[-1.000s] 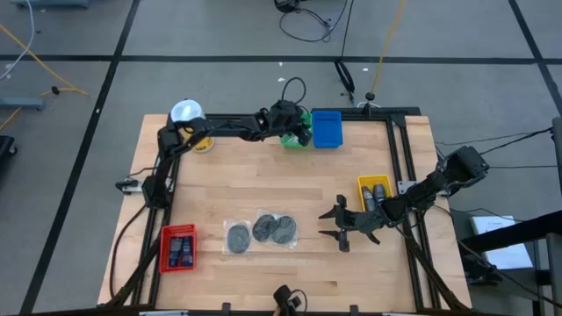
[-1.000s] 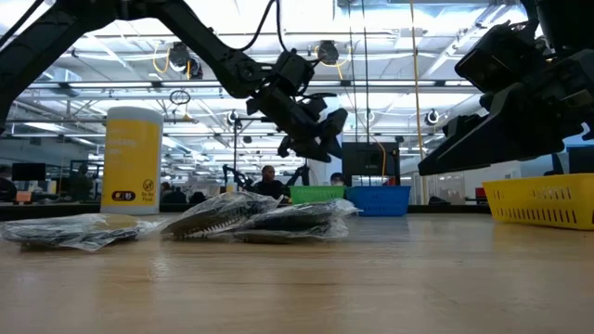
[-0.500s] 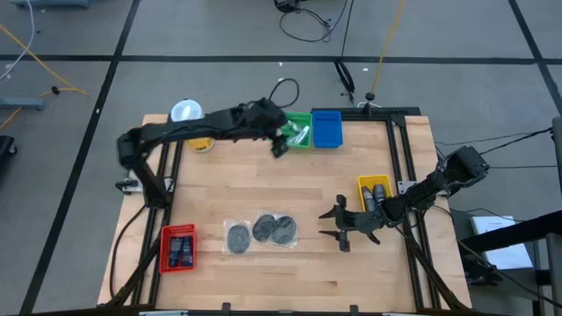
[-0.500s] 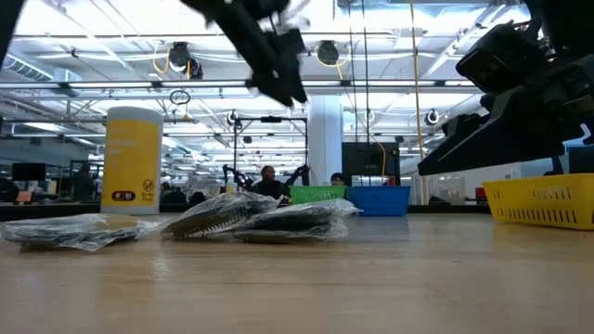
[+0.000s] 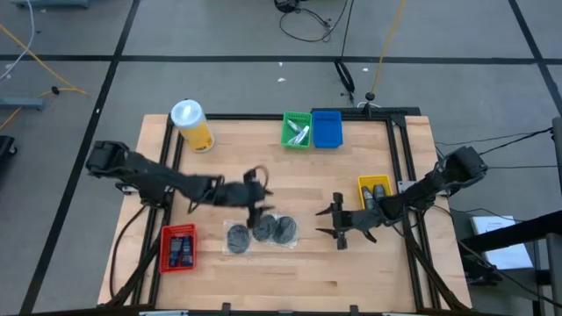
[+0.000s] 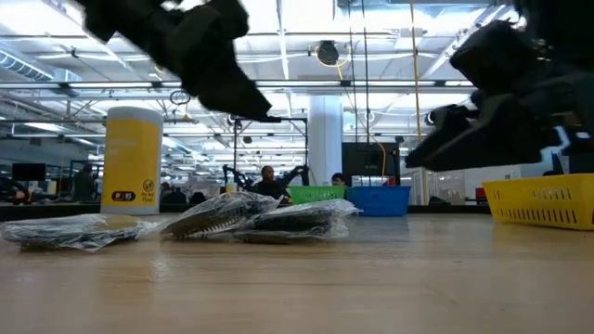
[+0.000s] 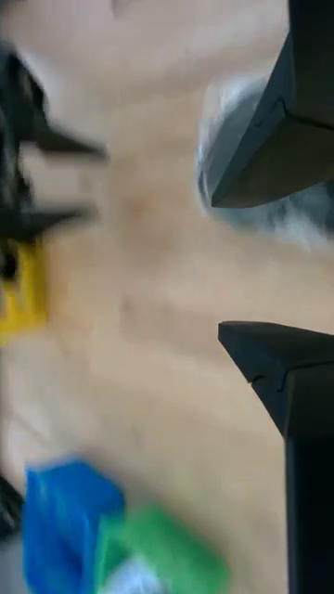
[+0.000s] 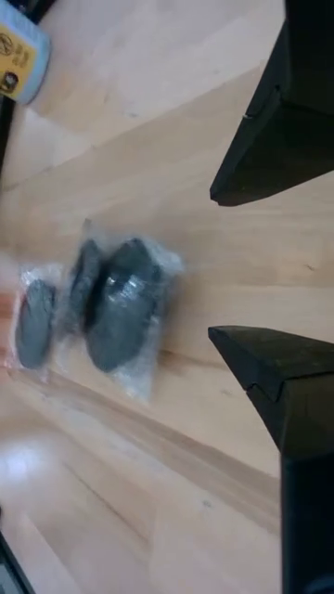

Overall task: Pick & Place Travel size toiletries
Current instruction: Put the black hairbrush into the blue basket

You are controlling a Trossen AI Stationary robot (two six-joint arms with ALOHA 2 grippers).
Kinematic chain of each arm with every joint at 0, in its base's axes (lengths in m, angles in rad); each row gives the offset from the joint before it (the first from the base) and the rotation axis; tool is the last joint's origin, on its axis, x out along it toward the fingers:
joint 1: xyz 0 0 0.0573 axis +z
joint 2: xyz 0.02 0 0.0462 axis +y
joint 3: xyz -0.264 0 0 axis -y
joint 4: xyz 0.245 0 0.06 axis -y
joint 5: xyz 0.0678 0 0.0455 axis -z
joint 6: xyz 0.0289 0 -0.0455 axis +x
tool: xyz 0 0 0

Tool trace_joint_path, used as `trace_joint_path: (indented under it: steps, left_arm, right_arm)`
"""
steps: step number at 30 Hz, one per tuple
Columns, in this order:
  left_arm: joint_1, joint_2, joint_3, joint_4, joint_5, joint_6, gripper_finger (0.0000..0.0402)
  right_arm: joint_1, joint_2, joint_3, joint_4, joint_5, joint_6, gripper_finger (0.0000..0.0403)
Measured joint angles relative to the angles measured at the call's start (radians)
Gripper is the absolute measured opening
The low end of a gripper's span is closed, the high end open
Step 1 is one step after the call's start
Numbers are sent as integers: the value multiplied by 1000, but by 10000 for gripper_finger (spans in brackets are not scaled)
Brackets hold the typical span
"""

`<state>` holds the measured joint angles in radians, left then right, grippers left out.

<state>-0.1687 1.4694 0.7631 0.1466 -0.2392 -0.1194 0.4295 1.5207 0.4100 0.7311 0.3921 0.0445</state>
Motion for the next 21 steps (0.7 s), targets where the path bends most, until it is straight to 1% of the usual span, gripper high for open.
trace_joint_path:
  steps: [2, 3, 5, 7, 9, 12, 17, 19, 21]
  left_arm:
    - [-44, 28, -94, 173, 3, -19, 200]
    - [-60, 44, -131, 233, 2, -37, 197]
    - [-83, 72, -186, 333, 2, -77, 192]
    - [-98, 93, -214, 414, 2, -116, 186]
    - [-108, 121, -227, 454, 1, -132, 181]
    - [-117, 169, -224, 490, 1, -132, 172]
    - [-113, 237, -216, 546, 1, -119, 159]
    - [-109, 255, -216, 568, 1, -122, 155]
    - [-103, 266, -216, 571, 1, -123, 152]
  right_arm:
    - [-12, 20, 35, -1, -31, -37, 229]
    - [-19, 37, 59, -1, -62, -58, 236]
    - [-35, 83, 108, -1, -125, -105, 253]
    - [-51, 121, 162, -32, -164, -150, 273]
    - [-64, 163, 230, -80, -185, -207, 291]
    - [-71, 218, 336, -235, -186, -324, 308]
    - [-75, 292, 498, -527, -186, -535, 312]
    - [-75, 312, 522, -555, -176, -609, 308]
    - [-75, 327, 524, -508, -152, -679, 303]
